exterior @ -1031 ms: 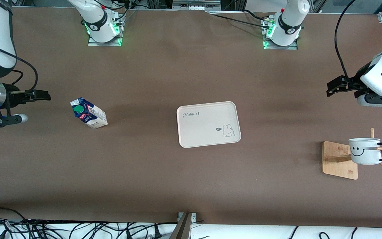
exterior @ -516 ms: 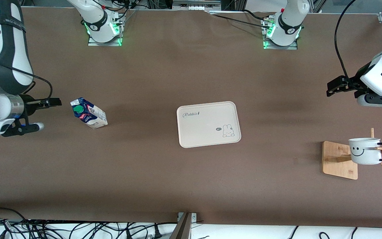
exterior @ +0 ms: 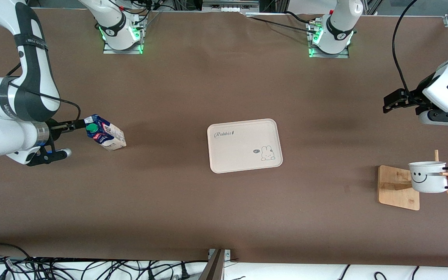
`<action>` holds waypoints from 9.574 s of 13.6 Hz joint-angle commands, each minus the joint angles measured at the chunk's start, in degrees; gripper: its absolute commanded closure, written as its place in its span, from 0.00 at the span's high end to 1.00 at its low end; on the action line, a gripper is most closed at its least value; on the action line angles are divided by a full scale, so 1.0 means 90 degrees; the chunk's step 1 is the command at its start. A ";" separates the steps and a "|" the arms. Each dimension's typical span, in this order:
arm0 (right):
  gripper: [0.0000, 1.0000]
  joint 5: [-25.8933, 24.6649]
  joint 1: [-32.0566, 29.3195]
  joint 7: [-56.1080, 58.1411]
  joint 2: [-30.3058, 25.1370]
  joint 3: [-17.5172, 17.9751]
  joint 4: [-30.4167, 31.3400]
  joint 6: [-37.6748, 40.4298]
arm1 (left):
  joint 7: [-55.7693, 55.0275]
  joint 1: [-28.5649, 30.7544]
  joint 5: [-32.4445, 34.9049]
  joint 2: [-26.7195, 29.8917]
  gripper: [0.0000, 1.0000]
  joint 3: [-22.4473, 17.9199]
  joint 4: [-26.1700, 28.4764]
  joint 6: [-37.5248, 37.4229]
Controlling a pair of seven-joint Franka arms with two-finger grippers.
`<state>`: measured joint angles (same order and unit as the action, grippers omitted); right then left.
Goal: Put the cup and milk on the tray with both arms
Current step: 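Close the right gripper around the milk carton's top, then lift the carton and carry it over the white tray, then lower the carton onto the tray while the left gripper grasps the mug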
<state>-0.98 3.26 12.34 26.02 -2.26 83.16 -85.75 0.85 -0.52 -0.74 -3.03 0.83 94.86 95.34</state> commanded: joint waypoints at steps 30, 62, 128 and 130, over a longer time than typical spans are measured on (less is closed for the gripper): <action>1.00 0.0070 0.0409 0.0015 -0.0030 -0.0003 0.1161 -0.1225 | -0.0045 -0.0001 0.0141 -0.0063 1.00 0.0025 -0.0139 -0.0066; 0.50 0.1299 0.0671 -0.1330 -0.0509 0.0407 -0.0214 0.0299 | 0.0023 0.0029 0.0151 -0.0063 1.00 0.0035 -0.0061 -0.0057; 1.00 0.1925 0.3485 -0.3998 0.2382 0.0622 -0.2579 -0.1225 | 0.0091 -0.0186 0.1040 -0.0650 0.00 -0.1079 0.2858 0.7834; 1.00 0.1925 0.3485 -0.4037 0.2372 0.0622 -0.2570 -0.1225 | 0.0091 -0.0245 0.1030 -0.0610 0.00 -0.1078 0.2849 0.7824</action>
<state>15.93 34.47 -23.68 46.83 3.35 61.20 -97.06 1.96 -1.37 7.84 -9.09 -8.35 121.64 165.79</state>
